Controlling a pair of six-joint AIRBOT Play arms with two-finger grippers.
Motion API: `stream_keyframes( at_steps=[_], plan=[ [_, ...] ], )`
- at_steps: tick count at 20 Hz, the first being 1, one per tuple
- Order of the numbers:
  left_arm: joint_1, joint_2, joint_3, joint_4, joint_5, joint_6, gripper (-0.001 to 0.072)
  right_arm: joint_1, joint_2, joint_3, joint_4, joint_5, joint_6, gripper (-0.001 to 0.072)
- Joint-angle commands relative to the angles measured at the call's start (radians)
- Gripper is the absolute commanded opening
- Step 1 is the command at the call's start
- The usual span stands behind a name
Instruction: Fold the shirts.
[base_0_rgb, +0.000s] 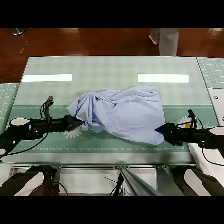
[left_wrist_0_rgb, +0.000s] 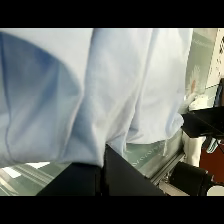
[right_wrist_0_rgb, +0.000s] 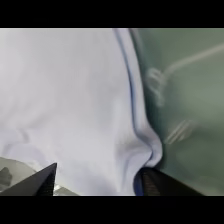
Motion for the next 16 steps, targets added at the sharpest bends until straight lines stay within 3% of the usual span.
stream_keyframes(
  at_steps=[1, 2, 3, 5, 8, 12, 14, 16],
  plan=[
    [0.000, 0.000, 0.001, 0.000, -0.001, 0.000, 0.0024, 0.143, -0.096, 0.023, 0.111, -0.081, -0.048, 0.0601],
    [0.000, 0.000, 0.002, 0.000, -0.001, 0.000, 0.0023, 0.186, -0.127, 0.056, 0.112, -0.072, -0.048, 0.0373],
    [0.000, 0.001, 0.010, 0.001, -0.003, 0.007, 0.0023, 0.226, -0.151, 0.106, 0.112, -0.043, -0.066, 0.0008],
    [0.011, 0.001, 0.071, 0.000, -0.039, 0.076, 0.0023, 0.279, -0.158, 0.249, 0.102, 0.024, -0.061, 0.0019],
    [0.038, 0.005, 0.358, -0.023, -0.150, -0.008, 0.0022, 0.288, -0.122, 0.618, 0.058, 0.103, 0.039, 0.0018],
    [0.046, 0.032, 1.002, -0.021, -0.155, -0.116, 0.0022, 0.286, -0.089, 1.353, -0.127, 0.143, 0.194, 0.0018],
    [0.063, 0.033, 1.331, 0.100, -0.160, -0.200, 0.0021, 0.286, -0.087, 1.702, -0.270, 0.201, 0.255, 0.0018],
    [0.077, 0.042, 1.608, 0.374, -0.216, -0.349, 0.0021, 0.286, -0.046, 1.935, -0.367, 0.247, 0.272, 0.0018]
  ],
)
